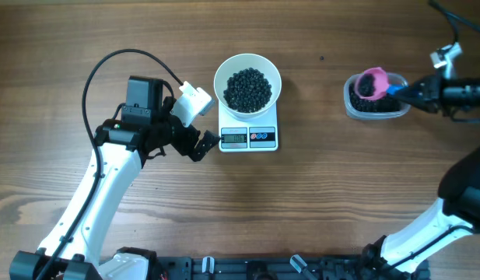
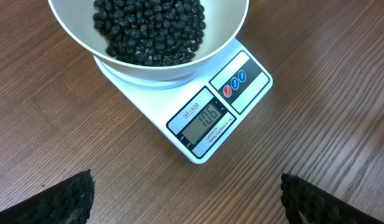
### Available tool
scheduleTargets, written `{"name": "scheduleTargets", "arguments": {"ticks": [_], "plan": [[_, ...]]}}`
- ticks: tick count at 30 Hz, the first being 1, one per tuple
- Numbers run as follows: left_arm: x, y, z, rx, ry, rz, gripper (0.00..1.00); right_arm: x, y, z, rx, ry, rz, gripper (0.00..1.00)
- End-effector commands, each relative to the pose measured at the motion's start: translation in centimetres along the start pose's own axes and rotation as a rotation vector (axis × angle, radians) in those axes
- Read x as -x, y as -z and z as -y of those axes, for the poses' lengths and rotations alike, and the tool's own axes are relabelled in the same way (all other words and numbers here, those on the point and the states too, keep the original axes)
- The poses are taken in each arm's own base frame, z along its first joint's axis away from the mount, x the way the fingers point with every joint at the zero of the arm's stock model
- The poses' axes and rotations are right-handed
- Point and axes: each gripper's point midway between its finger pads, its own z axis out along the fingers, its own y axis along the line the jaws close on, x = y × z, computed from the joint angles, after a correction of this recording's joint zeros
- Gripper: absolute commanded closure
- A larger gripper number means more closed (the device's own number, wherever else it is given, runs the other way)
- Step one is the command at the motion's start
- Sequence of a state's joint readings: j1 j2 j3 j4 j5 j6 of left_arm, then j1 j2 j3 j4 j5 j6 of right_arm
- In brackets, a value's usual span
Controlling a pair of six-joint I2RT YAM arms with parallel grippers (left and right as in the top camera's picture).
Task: Scoop item into bowl and weigh 150g on scale
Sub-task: 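Lift the filled scoop and carry it over the bowl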
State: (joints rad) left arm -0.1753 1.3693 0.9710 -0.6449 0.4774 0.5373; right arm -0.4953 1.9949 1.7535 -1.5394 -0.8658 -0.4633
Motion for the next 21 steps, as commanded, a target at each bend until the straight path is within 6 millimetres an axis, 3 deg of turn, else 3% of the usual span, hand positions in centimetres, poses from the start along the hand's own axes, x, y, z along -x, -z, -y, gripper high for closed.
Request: {"name": "scheduleTargets", "arguments": {"ticks": [1, 14, 21], "plan": [[0.0, -0.1, 0.2, -0.017, 0.0, 0.005, 0.0, 0.9, -2.1, -3.1, 0.051, 0.029, -0.027, 0.96], [0.0, -0.1, 0.2, -0.017, 0.0, 0.005, 0.0, 2.5, -6.7, -14.3, 0.056, 0.242, -0.083, 0.96], [0.0, -0.1, 0.2, -0.017, 0.0, 0.005, 0.0, 2.2, -8.9, -17.7, -0.051, 0.318, -0.102, 0.96]]}}
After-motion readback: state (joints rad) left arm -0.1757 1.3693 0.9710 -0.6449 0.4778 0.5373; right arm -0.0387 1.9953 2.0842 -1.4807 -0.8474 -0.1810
